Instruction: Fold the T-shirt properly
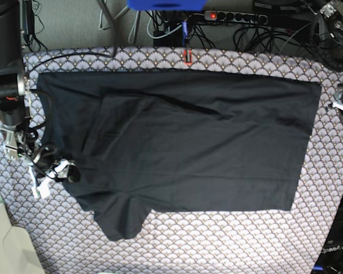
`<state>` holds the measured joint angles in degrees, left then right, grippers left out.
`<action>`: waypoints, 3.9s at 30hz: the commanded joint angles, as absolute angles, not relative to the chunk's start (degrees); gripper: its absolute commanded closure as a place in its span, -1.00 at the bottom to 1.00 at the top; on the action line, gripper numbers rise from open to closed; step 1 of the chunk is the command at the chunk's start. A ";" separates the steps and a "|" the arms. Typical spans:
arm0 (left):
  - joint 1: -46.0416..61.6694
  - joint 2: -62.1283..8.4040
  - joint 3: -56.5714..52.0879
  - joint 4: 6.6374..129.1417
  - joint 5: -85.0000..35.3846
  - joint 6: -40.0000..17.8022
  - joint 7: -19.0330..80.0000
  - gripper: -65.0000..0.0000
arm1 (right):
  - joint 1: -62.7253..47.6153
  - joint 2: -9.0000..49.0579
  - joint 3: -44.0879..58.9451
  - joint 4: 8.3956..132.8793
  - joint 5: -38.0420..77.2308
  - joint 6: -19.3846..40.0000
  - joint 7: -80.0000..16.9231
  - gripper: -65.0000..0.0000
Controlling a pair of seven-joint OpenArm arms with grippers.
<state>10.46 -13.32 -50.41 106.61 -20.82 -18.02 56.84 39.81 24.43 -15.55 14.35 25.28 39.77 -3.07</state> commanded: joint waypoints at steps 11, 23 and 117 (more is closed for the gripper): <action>9.63 -14.29 -50.68 107.74 -21.32 -17.71 55.69 0.34 | 40.13 25.10 -15.52 14.99 25.54 40.00 -2.33 0.71; -1.19 -12.88 -50.24 105.01 -20.97 -17.63 55.60 0.34 | 40.13 26.07 -15.52 15.34 25.54 40.00 -2.33 1.00; 2.15 -8.40 -45.49 106.15 -3.30 -18.33 50.51 0.03 | 30.81 26.59 0.75 26.51 25.54 40.00 -5.67 1.00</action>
<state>2.87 -7.62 -45.50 105.45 -3.03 -18.28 51.81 29.15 25.56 0.58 25.50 24.56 39.72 -6.92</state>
